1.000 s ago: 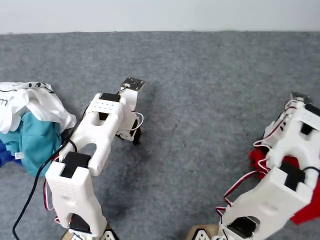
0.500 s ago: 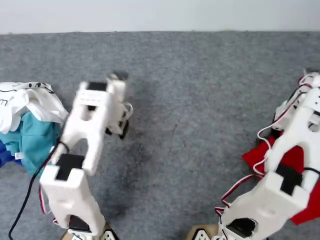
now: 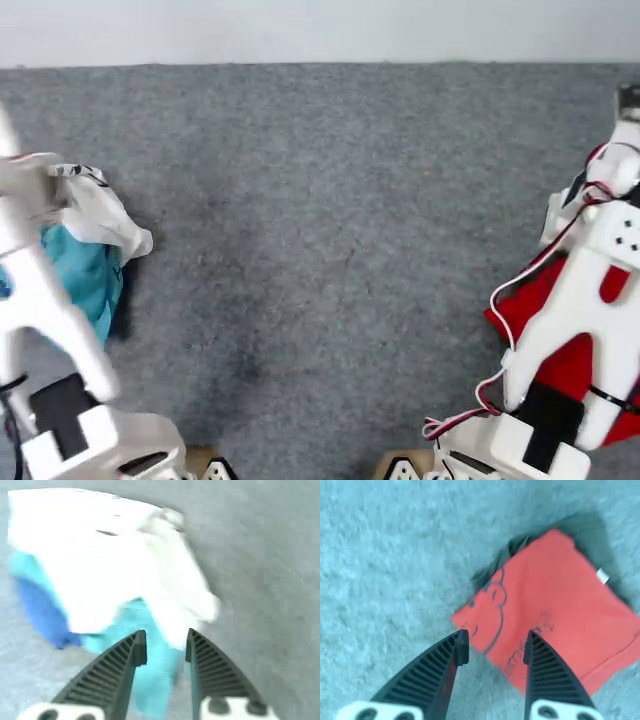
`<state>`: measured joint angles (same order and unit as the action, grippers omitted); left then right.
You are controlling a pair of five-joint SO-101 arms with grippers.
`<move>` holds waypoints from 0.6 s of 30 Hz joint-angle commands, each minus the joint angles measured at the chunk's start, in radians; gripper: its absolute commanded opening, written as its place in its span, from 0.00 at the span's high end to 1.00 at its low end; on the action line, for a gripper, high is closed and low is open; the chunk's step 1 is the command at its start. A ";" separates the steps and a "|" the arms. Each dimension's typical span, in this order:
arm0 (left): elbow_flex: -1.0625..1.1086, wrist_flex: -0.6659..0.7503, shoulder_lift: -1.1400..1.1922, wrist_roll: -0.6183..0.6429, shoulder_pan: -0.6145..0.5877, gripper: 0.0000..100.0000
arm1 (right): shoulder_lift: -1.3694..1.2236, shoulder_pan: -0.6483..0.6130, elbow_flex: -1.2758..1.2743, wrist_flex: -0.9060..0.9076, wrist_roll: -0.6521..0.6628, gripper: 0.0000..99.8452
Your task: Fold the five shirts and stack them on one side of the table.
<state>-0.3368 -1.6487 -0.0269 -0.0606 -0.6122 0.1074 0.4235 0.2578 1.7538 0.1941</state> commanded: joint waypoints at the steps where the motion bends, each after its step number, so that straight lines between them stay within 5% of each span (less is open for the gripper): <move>1: -0.001 0.120 0.031 0.006 -0.097 0.87 | 0.045 -0.005 -0.028 0.039 0.012 0.81; 10: 0.018 0.324 0.224 0.008 -0.097 0.87 | 0.045 -0.005 -0.032 0.039 0.012 0.81; 18: -0.084 0.153 0.190 0.006 0.009 0.87 | 0.036 -0.005 -0.032 0.039 0.012 0.81</move>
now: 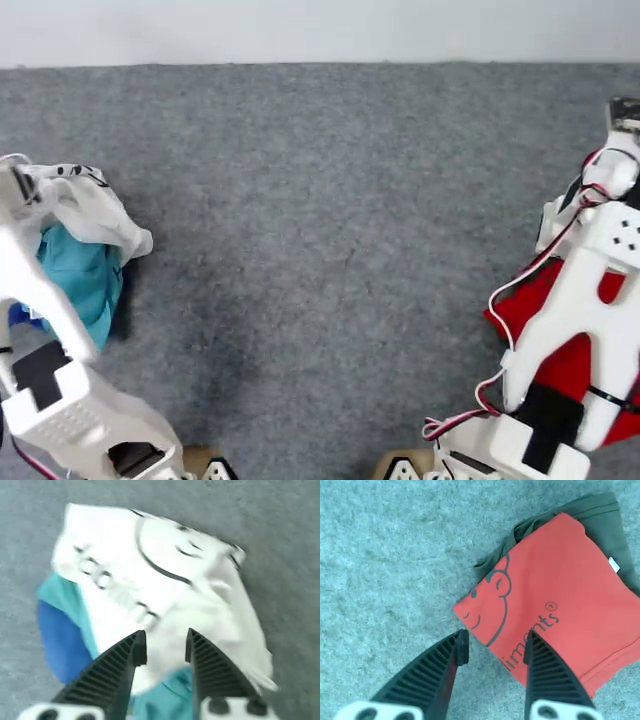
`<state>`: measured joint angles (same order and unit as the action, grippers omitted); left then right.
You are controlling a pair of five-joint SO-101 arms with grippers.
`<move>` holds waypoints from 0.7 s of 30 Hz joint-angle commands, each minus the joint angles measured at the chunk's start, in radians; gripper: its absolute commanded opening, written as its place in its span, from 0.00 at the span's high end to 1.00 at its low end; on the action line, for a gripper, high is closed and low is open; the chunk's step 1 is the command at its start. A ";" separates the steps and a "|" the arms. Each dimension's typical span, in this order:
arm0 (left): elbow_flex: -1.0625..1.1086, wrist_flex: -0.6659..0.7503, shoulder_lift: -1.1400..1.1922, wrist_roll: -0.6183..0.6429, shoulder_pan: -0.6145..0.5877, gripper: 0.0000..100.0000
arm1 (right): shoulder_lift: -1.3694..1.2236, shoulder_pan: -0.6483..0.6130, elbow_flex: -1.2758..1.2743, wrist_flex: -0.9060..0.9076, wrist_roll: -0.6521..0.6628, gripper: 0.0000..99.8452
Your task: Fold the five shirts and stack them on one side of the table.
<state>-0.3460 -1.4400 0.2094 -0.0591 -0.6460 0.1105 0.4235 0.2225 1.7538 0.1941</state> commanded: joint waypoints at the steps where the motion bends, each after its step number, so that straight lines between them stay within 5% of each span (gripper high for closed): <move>1: -0.090 -0.060 -0.048 0.005 0.052 0.87 | 0.033 -0.005 0.003 0.039 0.012 0.81; 13: -0.101 0.087 0.175 0.000 0.068 0.87 | 0.033 -0.007 0.003 0.039 0.012 0.81; 21: -0.125 0.115 0.275 0.000 0.086 0.87 | 0.033 -0.131 0.002 0.039 0.009 0.81</move>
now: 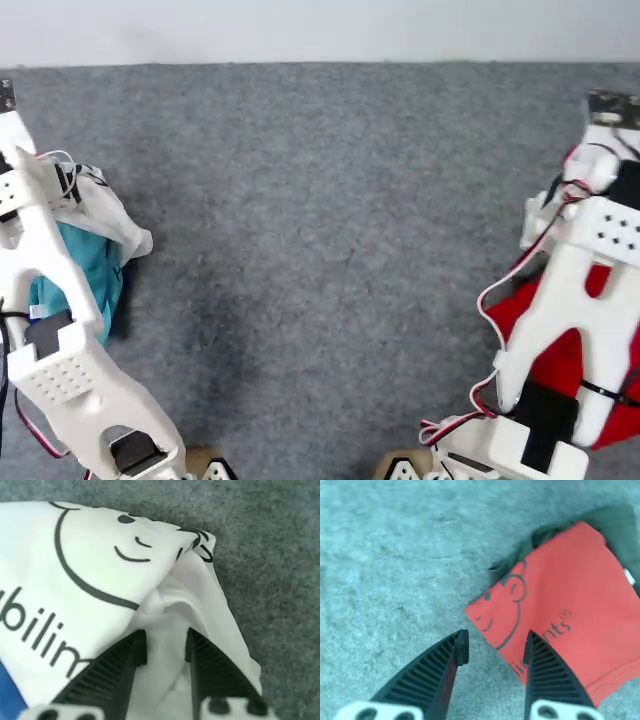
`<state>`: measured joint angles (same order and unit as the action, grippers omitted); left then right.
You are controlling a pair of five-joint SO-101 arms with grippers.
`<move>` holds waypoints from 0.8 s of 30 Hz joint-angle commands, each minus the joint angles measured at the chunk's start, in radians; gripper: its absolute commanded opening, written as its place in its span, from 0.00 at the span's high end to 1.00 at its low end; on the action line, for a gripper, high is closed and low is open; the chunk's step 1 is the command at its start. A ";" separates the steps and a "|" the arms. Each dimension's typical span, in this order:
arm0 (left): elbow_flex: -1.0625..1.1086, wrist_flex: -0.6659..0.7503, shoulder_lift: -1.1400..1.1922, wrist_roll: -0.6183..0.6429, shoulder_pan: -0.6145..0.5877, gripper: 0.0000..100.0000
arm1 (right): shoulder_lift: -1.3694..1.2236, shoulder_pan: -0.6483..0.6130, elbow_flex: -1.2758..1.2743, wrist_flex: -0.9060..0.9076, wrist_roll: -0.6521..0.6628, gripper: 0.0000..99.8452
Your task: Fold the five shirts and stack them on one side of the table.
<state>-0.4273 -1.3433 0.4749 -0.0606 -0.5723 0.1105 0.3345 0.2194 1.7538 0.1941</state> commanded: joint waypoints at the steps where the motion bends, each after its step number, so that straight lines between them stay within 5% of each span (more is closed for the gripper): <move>1: -0.050 0.018 0.025 0.002 0.012 0.87 | 0.033 -0.051 0.005 0.039 0.011 0.81; 11: -0.236 -0.063 0.049 0.006 0.035 0.99 | 0.033 -0.058 -0.064 0.039 0.011 0.81; 18: -0.447 -0.379 -0.044 0.003 0.187 0.99 | 0.033 -0.058 -0.069 0.039 0.011 0.81; 24: -0.473 -0.414 -0.124 0.009 0.333 0.99 | 0.041 -0.058 -0.069 0.039 0.011 0.81</move>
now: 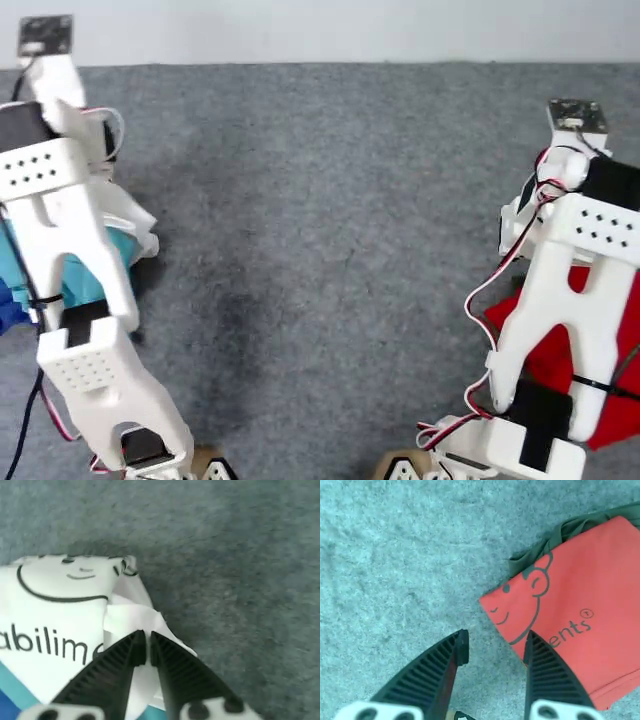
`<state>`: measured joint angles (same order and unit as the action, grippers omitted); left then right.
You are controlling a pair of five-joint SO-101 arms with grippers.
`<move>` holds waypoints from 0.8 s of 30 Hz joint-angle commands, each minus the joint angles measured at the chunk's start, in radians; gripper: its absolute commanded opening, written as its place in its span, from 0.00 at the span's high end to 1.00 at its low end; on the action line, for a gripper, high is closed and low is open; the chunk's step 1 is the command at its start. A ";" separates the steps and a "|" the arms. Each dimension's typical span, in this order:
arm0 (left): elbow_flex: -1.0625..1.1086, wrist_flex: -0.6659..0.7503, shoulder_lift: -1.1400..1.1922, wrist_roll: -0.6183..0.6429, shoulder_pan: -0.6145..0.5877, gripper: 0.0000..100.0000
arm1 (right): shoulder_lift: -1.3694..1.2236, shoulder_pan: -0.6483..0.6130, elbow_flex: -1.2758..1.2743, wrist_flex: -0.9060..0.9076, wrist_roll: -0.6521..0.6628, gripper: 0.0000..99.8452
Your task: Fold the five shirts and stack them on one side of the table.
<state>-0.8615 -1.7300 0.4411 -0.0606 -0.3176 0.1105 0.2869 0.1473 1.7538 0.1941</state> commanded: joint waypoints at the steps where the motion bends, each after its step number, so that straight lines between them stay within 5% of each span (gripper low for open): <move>1: -0.039 -0.028 -0.106 0.009 0.115 0.99 | 0.041 -0.010 0.003 0.039 0.009 0.81; 9: -0.050 -0.020 -0.161 -0.011 0.617 0.99 | 0.041 -0.008 0.003 0.039 0.006 0.81; 15: -0.147 -0.021 -0.169 -0.193 0.948 0.99 | 0.041 -0.007 0.003 0.041 0.006 0.81; 19: -0.298 -0.021 -0.189 -0.204 1.031 0.99 | 0.041 -0.005 0.002 0.041 0.006 0.81; 24: -0.300 -0.025 -0.245 -0.204 0.988 0.99 | 0.041 -0.005 0.002 0.041 0.006 0.81</move>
<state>-1.1500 -1.7346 0.2555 -0.2493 0.7027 0.1105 0.2869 0.1442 1.7538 0.1941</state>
